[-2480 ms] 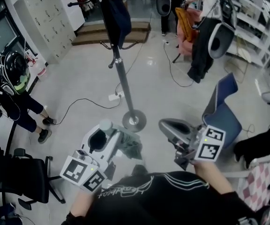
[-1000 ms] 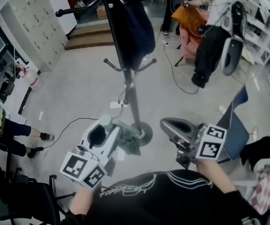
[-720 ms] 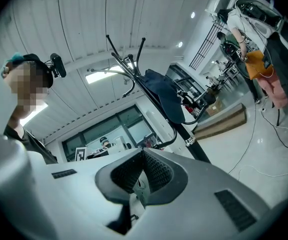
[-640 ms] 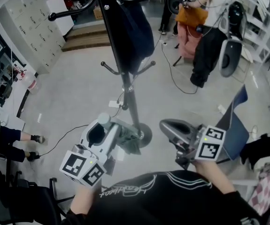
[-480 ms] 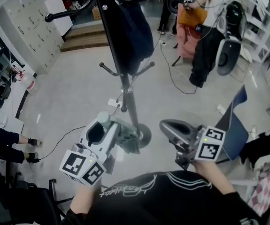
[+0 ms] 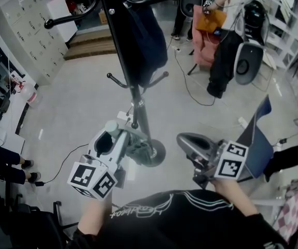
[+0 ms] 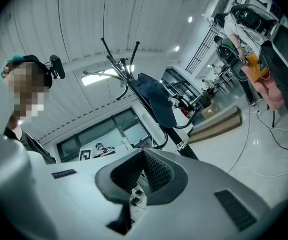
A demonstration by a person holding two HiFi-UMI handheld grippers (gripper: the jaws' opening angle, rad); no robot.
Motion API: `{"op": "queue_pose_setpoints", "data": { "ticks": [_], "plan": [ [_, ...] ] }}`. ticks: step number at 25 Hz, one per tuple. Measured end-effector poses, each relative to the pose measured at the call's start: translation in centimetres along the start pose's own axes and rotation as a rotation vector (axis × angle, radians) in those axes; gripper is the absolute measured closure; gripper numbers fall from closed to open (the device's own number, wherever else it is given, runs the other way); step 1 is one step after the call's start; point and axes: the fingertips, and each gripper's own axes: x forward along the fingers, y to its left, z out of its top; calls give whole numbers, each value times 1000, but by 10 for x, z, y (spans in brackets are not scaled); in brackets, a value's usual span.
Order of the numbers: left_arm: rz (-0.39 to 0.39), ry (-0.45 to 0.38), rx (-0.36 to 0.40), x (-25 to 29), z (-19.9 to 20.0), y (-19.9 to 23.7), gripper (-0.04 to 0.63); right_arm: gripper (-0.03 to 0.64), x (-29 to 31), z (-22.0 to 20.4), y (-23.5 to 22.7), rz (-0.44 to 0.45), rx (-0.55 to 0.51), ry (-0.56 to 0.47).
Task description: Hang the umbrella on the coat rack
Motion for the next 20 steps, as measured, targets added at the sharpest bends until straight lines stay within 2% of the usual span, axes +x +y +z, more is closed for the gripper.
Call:
{"op": "queue_pose_setpoints", "data": {
  "ticks": [20],
  "plan": [
    [50,36,-34,26,-19,39,436,604,0,0,-20,-36,20,-2]
  ]
}}
